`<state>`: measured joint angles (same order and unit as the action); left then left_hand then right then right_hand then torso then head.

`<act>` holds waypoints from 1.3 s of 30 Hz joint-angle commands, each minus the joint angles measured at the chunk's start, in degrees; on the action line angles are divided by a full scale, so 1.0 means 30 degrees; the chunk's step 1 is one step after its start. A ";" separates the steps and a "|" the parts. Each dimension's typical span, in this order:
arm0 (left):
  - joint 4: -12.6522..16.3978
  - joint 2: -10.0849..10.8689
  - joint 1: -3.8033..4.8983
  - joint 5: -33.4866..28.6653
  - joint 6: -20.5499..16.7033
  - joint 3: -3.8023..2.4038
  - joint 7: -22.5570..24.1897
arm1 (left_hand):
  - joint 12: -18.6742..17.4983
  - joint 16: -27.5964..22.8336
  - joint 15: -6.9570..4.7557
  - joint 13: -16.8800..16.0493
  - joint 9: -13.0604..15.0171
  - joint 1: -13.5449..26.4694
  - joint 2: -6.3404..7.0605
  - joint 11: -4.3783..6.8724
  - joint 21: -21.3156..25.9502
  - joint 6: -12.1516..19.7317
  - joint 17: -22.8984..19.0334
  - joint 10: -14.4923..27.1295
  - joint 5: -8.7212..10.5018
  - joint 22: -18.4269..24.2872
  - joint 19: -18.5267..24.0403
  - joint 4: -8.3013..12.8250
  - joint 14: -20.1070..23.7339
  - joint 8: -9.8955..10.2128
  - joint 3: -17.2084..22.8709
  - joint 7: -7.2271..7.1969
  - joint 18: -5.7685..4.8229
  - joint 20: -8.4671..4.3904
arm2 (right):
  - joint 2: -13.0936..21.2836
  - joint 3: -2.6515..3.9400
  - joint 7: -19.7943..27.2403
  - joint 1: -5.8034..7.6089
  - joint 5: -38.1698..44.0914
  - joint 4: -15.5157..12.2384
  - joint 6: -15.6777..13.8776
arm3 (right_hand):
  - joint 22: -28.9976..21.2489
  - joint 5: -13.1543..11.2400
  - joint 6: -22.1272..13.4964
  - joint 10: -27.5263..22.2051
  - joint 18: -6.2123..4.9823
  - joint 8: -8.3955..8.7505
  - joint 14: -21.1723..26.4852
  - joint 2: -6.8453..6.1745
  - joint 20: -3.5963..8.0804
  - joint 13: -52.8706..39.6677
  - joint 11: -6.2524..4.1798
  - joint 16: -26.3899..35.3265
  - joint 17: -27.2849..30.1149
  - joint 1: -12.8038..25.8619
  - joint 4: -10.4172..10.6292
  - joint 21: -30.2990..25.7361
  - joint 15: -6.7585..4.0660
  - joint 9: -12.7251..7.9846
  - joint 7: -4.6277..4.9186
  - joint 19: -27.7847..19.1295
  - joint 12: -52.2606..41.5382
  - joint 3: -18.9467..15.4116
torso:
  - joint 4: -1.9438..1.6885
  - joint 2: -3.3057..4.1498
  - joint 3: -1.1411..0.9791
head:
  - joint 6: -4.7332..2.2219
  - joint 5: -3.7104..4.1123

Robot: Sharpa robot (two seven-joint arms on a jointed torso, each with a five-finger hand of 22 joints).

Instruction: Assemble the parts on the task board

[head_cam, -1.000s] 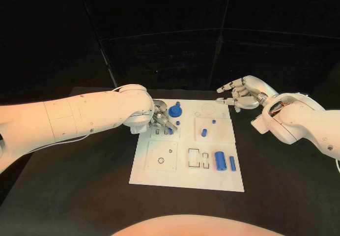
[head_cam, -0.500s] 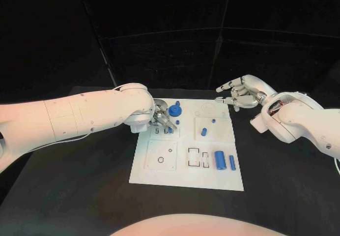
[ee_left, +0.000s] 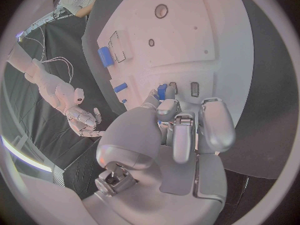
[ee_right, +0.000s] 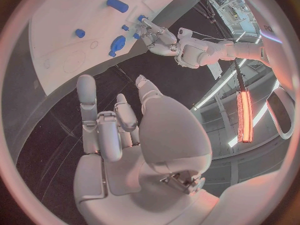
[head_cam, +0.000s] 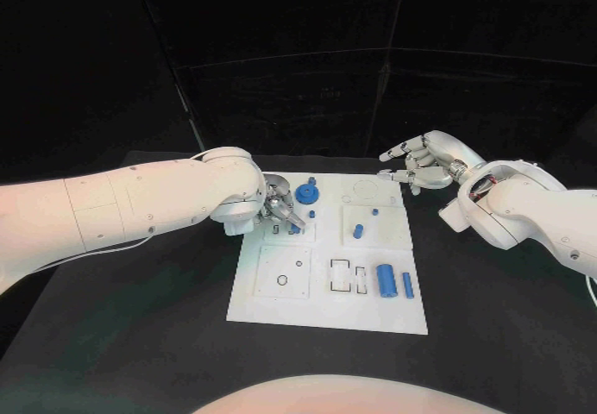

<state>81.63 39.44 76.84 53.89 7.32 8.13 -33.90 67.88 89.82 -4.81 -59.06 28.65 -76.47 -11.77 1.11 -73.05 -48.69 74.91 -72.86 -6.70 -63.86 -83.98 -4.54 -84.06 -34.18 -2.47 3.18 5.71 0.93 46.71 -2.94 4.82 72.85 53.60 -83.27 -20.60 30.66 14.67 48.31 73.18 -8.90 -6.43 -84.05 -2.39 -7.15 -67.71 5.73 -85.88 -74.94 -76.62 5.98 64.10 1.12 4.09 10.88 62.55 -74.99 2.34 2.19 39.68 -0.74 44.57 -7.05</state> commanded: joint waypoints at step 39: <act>0.1169 0.1350 -0.0616 0.1805 -0.2438 0.0029 0.1154 | -0.0077 0.0058 0.0003 0.0194 0.1374 0.5369 0.3781 -0.0033 0.0155 0.0193 0.5029 -0.0336 0.0199 -0.0169 -0.0107 0.4029 -0.1980 -0.1138 1.4453 0.0098 -0.0286 0.0095 | -0.0034 0.0016 -0.0017 0.0035 0.0102 0.0146 -0.0098 | -0.0078 0.0160 0.0039 0.0060 -0.0339 -0.0203 -0.1134 0.0014 0.0087 0.0003 -0.0110 0.0095 -0.1143 0.0042 0.0181 -0.0082 -0.0085 0.0010 -0.0142 -0.0010 -0.0078 -0.0344 | 0.0109 0.0022 -0.0021 | 0.0264 -0.0251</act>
<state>85.15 43.54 74.96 55.68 -1.29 8.22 -29.91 67.88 89.82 -4.99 -58.53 32.72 -59.60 -0.46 0.92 -72.79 -48.49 74.91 -73.71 -5.76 -64.35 -83.99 -1.03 -84.06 -37.35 31.87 3.39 5.26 1.53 46.66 -2.95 4.51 72.84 53.76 -82.82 -20.73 30.41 14.98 48.31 73.18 -8.90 -6.65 -84.05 -2.39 -7.15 -67.72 5.73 -85.88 -74.92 -76.62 6.46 64.10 1.12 4.09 10.88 62.55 -74.99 1.54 2.49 39.76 -0.80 45.31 -7.80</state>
